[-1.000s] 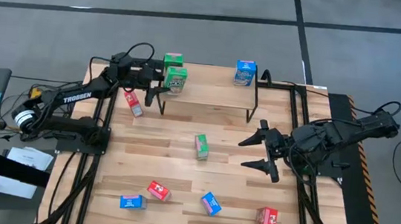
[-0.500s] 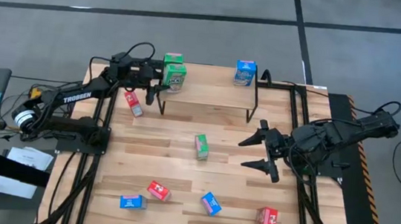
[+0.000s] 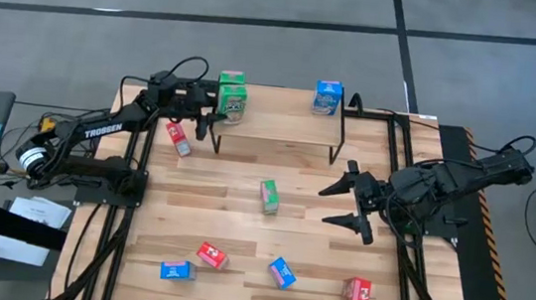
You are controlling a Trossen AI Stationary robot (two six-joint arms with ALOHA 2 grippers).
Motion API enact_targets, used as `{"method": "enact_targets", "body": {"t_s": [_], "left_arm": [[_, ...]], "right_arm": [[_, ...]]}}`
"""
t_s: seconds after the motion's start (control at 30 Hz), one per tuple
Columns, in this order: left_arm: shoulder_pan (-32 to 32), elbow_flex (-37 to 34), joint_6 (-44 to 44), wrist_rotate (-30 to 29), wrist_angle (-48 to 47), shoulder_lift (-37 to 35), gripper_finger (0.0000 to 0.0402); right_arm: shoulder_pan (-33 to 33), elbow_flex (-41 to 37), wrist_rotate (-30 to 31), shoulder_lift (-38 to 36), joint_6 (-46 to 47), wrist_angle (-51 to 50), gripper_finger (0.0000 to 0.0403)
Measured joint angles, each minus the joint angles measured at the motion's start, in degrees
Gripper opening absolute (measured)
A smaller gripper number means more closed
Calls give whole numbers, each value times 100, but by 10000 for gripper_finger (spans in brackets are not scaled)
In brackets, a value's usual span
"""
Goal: Stack cereal on shelf
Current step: Put the top green cereal box on the shelf aligned with the other green cereal box
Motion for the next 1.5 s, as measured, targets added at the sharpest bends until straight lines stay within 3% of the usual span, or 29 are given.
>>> {"method": "enact_targets", "body": {"t_s": [0.2, 0.5, 0.6, 1.13, 1.37, 1.5], "left_arm": [[0, 0, 96, 0, -47, 2, 217], [0, 0, -111, -22, -41, 2, 290], [0, 0, -263, -282, -48, -10, 303], [-12, 0, -485, -401, -1474, -1206, 307], [-426, 0, -542, 268, -1963, -1394, 307], [-847, 0, -80, 764, -1991, -1394, 307]], "right_arm": [[-1, 0, 0, 0, -4, 2, 331], [1, 0, 0, 0, -2, 2, 331], [-1, 0, 0, 0, -4, 1, 331], [-1, 0, 0, 0, -2, 2, 331], [-1, 0, 0, 0, -3, 2, 331], [1, 0, 0, 0, -2, 0, 331]]}}
